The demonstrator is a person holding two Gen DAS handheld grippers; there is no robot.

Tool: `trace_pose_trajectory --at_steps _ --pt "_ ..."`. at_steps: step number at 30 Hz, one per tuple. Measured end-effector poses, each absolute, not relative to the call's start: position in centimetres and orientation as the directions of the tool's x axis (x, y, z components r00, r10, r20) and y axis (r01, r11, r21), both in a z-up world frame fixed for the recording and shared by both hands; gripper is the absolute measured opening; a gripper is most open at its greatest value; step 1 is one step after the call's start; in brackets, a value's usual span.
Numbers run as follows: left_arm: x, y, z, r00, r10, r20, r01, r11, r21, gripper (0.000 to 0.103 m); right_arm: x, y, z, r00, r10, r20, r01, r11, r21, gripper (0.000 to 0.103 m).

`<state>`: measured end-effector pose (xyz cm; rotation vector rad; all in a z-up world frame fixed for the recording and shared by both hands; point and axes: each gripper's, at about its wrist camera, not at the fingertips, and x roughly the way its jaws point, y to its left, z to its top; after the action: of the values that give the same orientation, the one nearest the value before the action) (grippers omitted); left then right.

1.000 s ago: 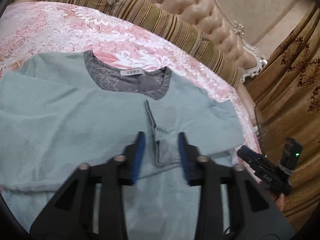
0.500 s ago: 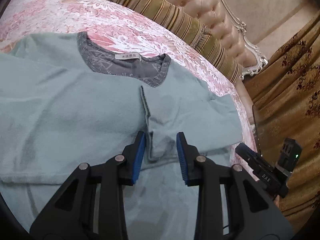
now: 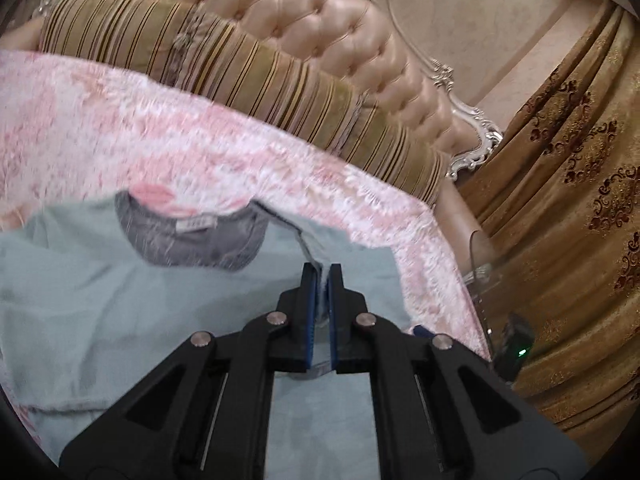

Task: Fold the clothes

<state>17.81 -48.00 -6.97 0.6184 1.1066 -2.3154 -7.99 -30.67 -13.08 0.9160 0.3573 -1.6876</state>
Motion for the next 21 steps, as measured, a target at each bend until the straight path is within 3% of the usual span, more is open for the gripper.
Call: trace_pose_trajectory --at_steps 12,15,17,21 --pt "18.7 -47.3 -2.8 -0.786 -0.287 -0.547 0.593 -0.598 -0.539 0.006 -7.0 -33.2 -12.4 -0.143 -0.671 -0.727 0.932 -0.338 0.129 0.060" --pt "20.4 -47.5 -4.2 -0.777 -0.300 -0.554 0.610 -0.578 -0.542 0.006 -6.6 -34.1 -12.3 -0.204 -0.645 -0.736 0.939 -0.341 0.039 0.059" --pt "21.7 -47.7 -6.0 -0.767 -0.301 -0.566 0.623 -0.556 -0.550 0.006 -6.8 -34.1 -12.6 -0.234 -0.624 -0.746 0.936 -0.353 0.002 0.047" --pt "24.1 -48.3 -9.6 -0.748 -0.301 -0.591 0.650 -0.511 -0.562 0.006 -6.9 -33.3 -13.1 -0.266 -0.595 -0.758 0.930 -0.364 -0.041 0.046"
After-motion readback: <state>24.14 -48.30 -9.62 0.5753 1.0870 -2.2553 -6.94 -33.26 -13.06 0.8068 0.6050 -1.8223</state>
